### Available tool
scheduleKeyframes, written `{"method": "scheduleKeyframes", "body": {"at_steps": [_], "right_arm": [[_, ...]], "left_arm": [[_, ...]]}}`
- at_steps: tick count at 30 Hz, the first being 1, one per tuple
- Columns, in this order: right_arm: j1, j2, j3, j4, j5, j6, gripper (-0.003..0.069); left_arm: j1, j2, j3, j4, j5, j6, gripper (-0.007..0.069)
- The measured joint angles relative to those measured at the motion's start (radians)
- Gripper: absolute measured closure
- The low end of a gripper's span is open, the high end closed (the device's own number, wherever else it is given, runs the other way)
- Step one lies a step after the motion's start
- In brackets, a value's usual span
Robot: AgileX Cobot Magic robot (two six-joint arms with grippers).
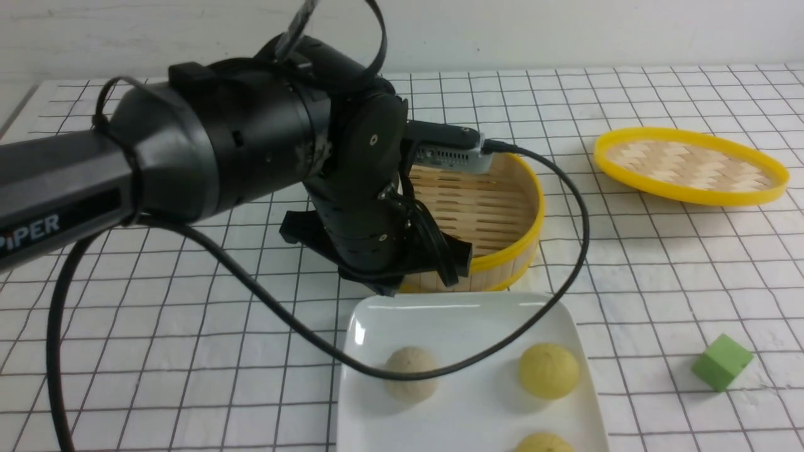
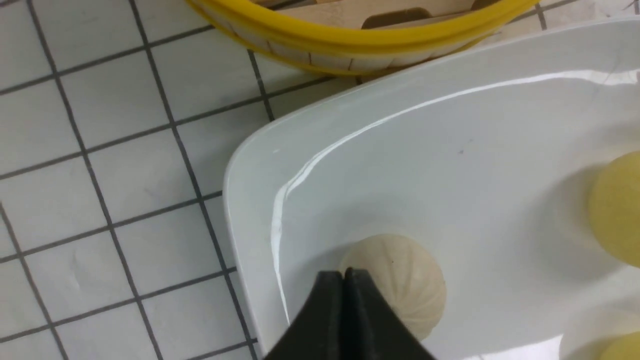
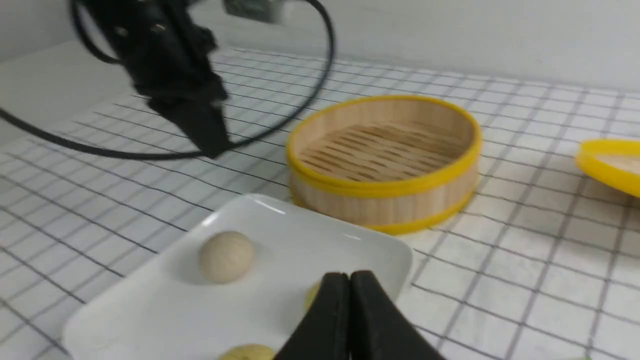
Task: Put the steamed buns into the plate on the white-black tablecloth.
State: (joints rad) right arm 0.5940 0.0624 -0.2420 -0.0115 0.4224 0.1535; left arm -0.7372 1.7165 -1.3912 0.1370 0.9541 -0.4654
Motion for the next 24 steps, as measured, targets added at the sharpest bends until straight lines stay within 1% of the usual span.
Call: {"method": "scheduleKeyframes", "body": {"at_steps": [1,2,3,4,7,12,15,18,19,21,24], "right_arm": [[-0.016,-0.002,0.008,-0.001,0.002,0.0,0.0645],[-0.08,-0.027,0.037,-0.011,0.005,0.0,0.0643],[-0.096,-0.031,0.044,-0.013,0.007,0.0,0.0643],[-0.153,-0.053,0.067,-0.02,0.009,0.0,0.0641],[-0.279,-0.074,0.115,-0.024,0.008,0.0,0.0638],[-0.449,-0.075,0.197,-0.027,0.009,0.0,0.0632],[-0.502,-0.075,0.249,-0.028,0.009,0.0,0.0629],[-0.536,-0.075,0.257,-0.028,-0.008,0.0,0.0622],[-0.54,-0.075,0.257,-0.028,-0.008,0.0,0.0622],[-0.567,-0.075,0.259,-0.03,-0.02,0.0,0.062],[-0.585,-0.075,0.259,-0.03,-0.02,0.0,0.0617]], "left_arm": [[0.0,0.0,0.0,0.002,0.0,0.0,0.0621],[0.0,0.0,0.0,0.021,0.0,0.0,0.0621],[0.0,0.0,0.0,0.022,0.0,0.0,0.0621],[0.0,0.0,0.0,0.038,0.002,0.0,0.0621],[0.0,-0.012,0.0,0.068,0.009,0.002,0.062],[-0.001,-0.068,0.0,0.115,0.015,0.008,0.062],[-0.003,-0.113,0.0,0.123,0.038,0.043,0.062],[-0.021,-0.193,0.0,0.133,0.075,0.109,0.062],[-0.025,-0.2,0.0,0.135,0.077,0.114,0.062],[-0.054,-0.301,0.0,0.148,0.103,0.165,0.062],[-0.065,-0.376,0.0,0.152,0.132,0.176,0.0619]]}}
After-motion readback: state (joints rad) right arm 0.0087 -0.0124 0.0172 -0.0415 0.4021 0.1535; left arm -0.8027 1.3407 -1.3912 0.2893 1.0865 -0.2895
